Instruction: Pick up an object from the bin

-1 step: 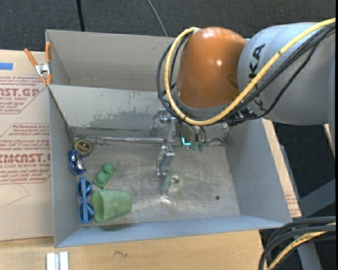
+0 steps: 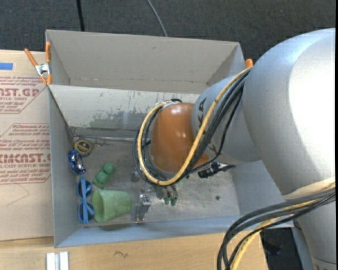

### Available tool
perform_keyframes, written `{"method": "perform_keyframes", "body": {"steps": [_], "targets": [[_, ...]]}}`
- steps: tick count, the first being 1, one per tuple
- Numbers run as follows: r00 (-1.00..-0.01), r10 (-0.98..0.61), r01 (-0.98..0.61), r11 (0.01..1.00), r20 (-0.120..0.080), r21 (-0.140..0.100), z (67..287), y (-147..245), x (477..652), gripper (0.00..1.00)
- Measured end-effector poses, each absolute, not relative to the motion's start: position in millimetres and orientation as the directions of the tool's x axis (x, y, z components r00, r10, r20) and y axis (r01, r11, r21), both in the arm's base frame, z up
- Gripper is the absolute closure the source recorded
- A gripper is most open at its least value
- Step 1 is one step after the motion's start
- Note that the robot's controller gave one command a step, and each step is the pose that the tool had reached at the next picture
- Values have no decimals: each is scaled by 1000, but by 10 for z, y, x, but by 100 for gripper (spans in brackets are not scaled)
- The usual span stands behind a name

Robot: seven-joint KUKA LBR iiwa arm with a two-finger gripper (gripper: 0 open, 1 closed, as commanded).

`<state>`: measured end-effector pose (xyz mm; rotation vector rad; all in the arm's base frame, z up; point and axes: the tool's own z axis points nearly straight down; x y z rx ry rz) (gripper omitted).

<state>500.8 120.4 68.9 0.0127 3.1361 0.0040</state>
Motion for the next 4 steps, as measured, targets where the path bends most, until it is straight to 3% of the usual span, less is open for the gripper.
{"method": "perform_keyframes", "body": {"steps": [1, 2, 3, 4], "targets": [[-987, -162, -162, 987, -4, 1, 714, 1743, 4978, 0], [-969, -247, -247, 969, 2, -28, 738, 1988, 4874, 0], [-970, -242, -242, 970, 23, -29, 731, 1971, 4830, 100], [-1000, 18, 18, 1000, -8, 3, 2374, 1994, 5150, 100]]}}
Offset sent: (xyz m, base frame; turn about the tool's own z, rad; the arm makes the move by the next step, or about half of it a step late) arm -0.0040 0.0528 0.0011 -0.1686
